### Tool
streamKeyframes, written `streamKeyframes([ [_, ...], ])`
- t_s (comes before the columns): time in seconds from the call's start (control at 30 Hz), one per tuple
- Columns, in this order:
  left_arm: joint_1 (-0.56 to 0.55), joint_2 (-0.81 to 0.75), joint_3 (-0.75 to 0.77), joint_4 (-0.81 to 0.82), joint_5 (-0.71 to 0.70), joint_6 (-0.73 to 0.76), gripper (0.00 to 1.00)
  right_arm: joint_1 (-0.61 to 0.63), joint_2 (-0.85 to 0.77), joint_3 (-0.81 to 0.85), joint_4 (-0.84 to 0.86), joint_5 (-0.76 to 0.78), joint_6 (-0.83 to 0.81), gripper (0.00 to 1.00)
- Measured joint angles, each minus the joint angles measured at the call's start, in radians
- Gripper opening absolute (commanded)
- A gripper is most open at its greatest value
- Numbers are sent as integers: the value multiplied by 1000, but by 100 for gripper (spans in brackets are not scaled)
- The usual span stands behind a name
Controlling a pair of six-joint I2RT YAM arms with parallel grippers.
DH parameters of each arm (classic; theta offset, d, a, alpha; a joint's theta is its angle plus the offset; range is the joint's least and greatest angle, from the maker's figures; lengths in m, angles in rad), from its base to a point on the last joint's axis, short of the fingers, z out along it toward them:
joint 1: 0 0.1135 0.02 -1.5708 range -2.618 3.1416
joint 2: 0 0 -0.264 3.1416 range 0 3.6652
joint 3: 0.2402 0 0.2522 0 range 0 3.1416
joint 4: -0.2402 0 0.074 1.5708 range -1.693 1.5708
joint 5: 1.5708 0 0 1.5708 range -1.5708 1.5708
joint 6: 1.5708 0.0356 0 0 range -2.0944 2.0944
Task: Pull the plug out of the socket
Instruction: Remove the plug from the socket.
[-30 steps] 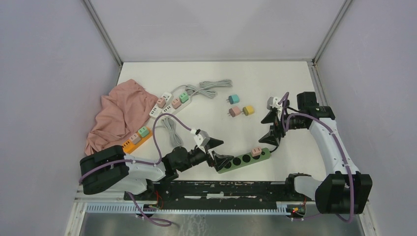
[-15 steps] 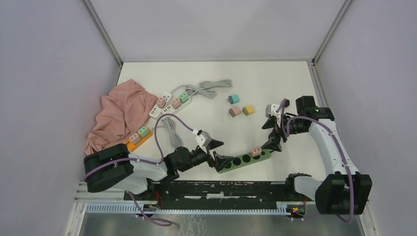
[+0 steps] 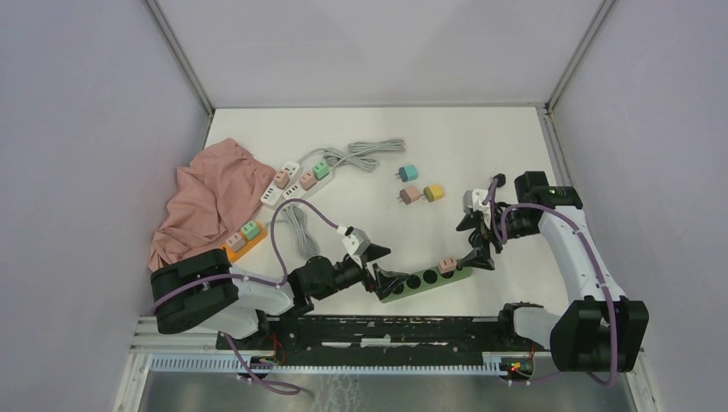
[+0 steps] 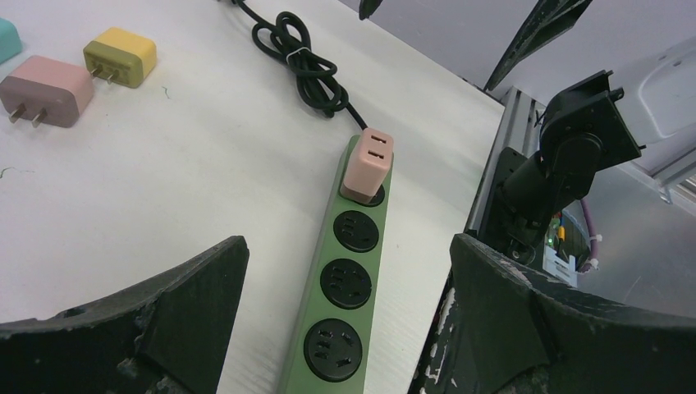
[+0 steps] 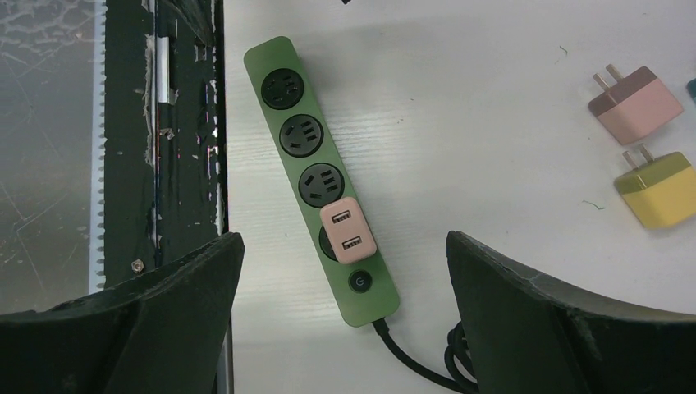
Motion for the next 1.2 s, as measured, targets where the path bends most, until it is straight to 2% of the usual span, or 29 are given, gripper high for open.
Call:
streamKeyframes([
  [1.2, 18, 14, 0, 18, 3, -10, 99, 0, 40, -2, -117, 3, -195, 99],
])
